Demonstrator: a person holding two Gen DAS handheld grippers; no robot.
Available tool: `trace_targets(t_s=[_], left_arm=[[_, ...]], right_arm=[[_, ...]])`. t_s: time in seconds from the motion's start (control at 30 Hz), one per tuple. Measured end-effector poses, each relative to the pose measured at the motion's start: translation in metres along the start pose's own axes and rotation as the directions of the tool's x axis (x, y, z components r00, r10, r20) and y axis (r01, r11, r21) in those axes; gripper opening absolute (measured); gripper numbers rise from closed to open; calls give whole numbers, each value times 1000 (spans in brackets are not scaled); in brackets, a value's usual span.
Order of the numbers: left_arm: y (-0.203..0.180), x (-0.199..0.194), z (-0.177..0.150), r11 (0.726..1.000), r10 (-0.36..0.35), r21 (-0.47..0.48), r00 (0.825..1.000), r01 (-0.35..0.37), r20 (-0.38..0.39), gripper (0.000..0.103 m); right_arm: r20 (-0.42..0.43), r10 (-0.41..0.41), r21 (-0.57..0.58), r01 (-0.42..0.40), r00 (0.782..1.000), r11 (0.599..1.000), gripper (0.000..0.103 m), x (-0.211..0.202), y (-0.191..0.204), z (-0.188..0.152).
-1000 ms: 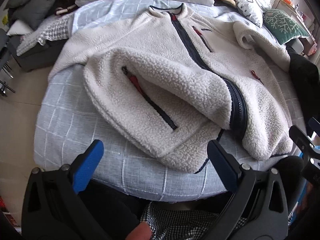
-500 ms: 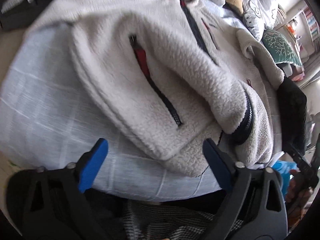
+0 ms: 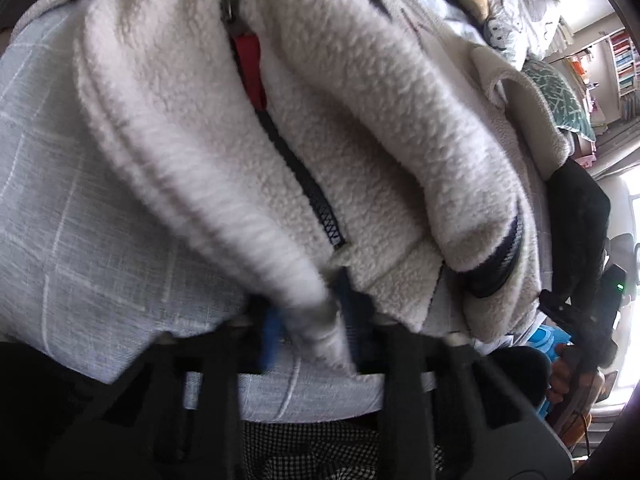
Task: Fold large clothes
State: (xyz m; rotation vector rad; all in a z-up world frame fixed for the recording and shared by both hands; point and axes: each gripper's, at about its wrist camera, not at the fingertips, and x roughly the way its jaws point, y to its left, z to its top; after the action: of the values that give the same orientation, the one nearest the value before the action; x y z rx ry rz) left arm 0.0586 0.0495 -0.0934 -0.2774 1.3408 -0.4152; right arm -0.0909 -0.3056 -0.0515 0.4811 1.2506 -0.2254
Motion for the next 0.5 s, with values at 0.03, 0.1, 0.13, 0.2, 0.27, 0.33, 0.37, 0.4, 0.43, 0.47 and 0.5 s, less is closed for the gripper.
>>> trace_targets(t_s=[0.03, 0.1, 0.13, 0.2, 0.27, 0.33, 0.37, 0.4, 0.43, 0.47, 0.5], left_arm=[[-1, -8, 0, 1000, -1, 13, 1000, 0, 22, 14], [-6, -28, 0, 999, -20, 34, 998, 18, 59, 13], [-9, -38, 0, 999, -25, 49, 997, 21, 77, 13], [-13, -62, 0, 997, -26, 80, 992, 16, 121, 12], [-15, -86, -1, 995, -19, 103, 985, 2, 169, 12], [-9, -109, -4, 994, -12, 113, 978, -12, 210, 12], [-4, -122, -5, 993, -1, 114, 973, -26, 231, 12], [0, -129, -4, 993, 8, 113, 970, -36, 244, 11], [6, -138, -4, 992, 23, 112, 966, -54, 259, 11], [12, -146, -5, 991, 46, 108, 961, -79, 274, 11], [14, -149, -4, 989, 69, 103, 956, -102, 284, 11]], right_arm=[[-17, 13, 4, -13, 1000, 1000, 103, 4, -1, 0], [-32, 18, 0, -18, 999, 1000, 103, 9, 1, 0], [-49, 21, -11, -21, 999, 1000, 103, 11, 2, 0], [-57, 26, -24, -27, 998, 999, 103, 11, 2, -1], [-58, 17, -34, -19, 998, 999, 103, 9, 2, -2], [-58, 15, -32, -16, 998, 999, 103, 10, 4, 2], [-58, 16, -28, -18, 998, 999, 103, 10, 4, 3], [-58, 19, -24, -20, 998, 1000, 103, 10, 3, 3], [-57, 20, -22, -21, 998, 1000, 103, 9, 2, 3], [-55, 21, -22, -22, 998, 999, 103, 8, 1, 2], [-55, 23, -23, -24, 998, 999, 103, 8, 1, 2]])
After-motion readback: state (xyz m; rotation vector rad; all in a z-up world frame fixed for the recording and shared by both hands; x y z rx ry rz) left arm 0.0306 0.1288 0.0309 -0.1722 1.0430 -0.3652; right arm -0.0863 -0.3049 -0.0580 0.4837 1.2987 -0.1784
